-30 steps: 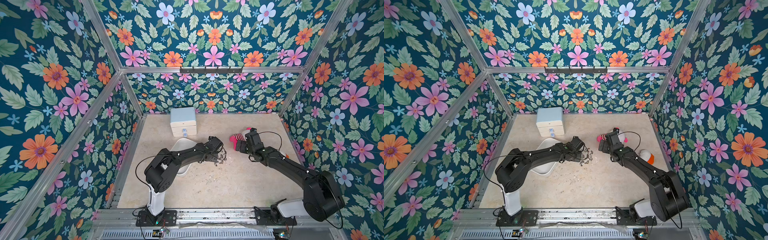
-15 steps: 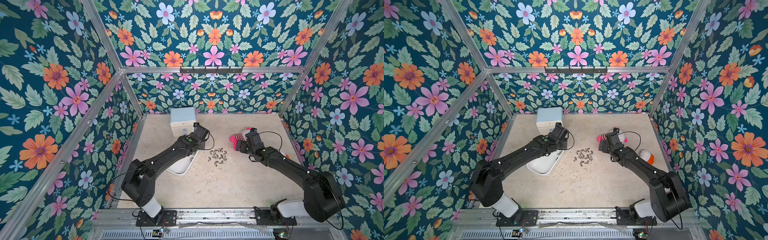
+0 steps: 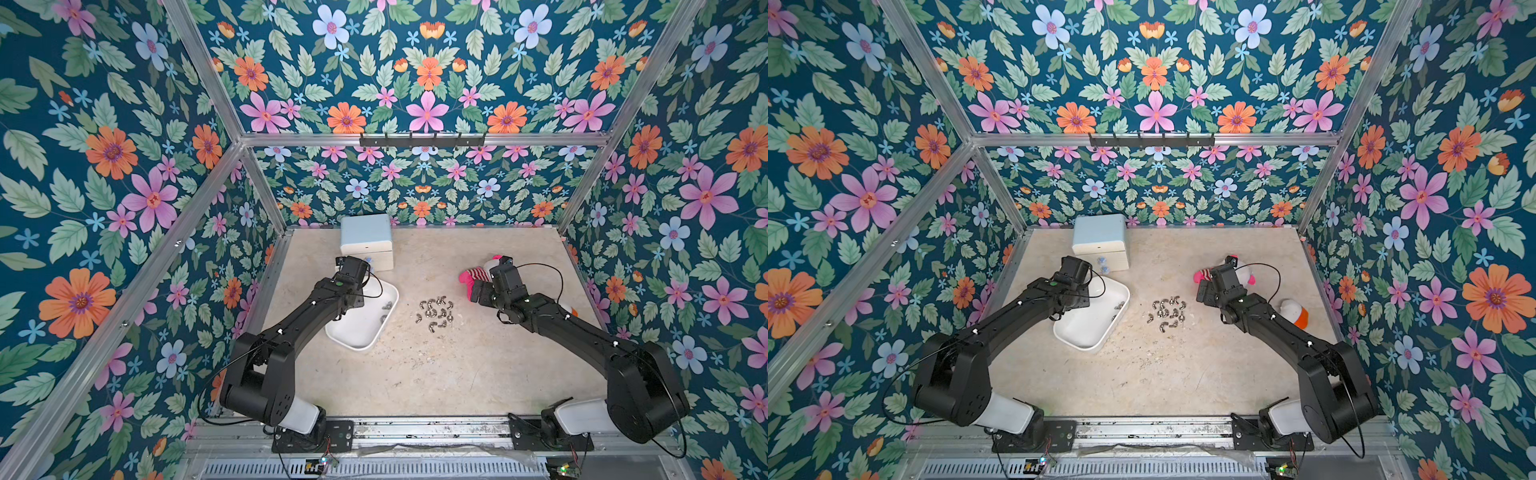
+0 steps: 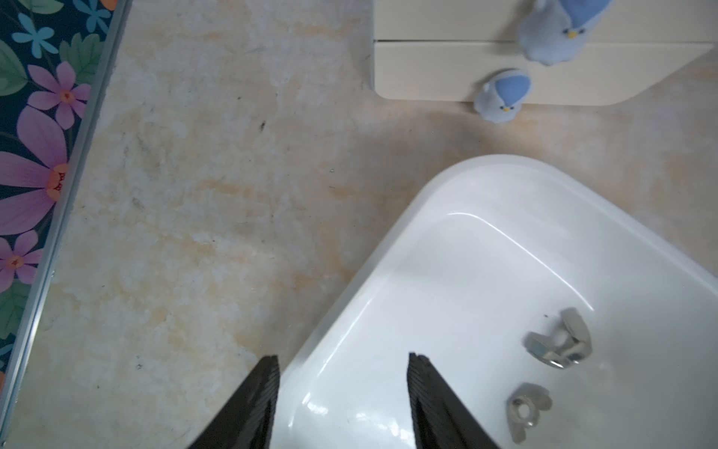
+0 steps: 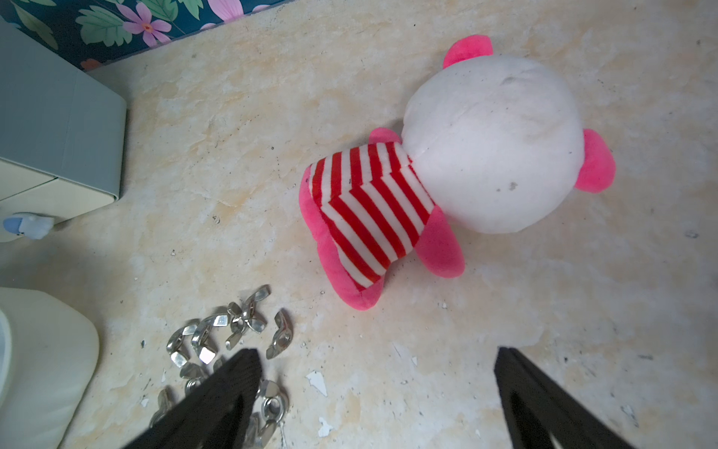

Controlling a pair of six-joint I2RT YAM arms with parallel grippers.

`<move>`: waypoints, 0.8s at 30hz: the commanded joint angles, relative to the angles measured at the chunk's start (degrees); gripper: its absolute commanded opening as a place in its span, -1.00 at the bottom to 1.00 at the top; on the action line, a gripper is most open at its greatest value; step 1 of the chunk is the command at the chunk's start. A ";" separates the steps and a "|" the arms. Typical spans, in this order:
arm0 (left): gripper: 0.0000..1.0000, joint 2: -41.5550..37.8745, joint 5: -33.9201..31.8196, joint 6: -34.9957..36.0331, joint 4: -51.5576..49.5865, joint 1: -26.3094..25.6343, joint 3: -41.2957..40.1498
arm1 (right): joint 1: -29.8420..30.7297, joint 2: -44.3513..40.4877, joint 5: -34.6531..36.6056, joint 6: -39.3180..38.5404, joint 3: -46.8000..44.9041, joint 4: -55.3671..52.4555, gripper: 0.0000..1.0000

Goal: Take out the wing nut from the storage box
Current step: Adjust the storage box at the center of the board.

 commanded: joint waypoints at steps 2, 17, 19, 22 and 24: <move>0.18 0.58 -0.18 0.86 1.96 1.53 -0.30 | 0.07 0.09 0.16 0.11 0.40 -0.10 0.99; 0.13 6.96 6.62 -1.95 8.05 4.46 -2.35 | 0.50 0.34 -0.04 0.19 0.93 -0.02 0.99; 0.00 7.25 8.92 -2.80 9.18 4.46 -3.46 | 0.57 0.69 -0.10 0.20 1.17 -0.04 0.99; -0.18 5.49 11.19 -3.76 10.76 4.45 -5.99 | 0.59 0.73 0.17 0.03 1.19 -0.17 0.99; -0.26 4.01 12.20 -3.85 10.73 4.49 -7.15 | 0.62 0.79 0.37 -0.06 1.19 -0.26 0.99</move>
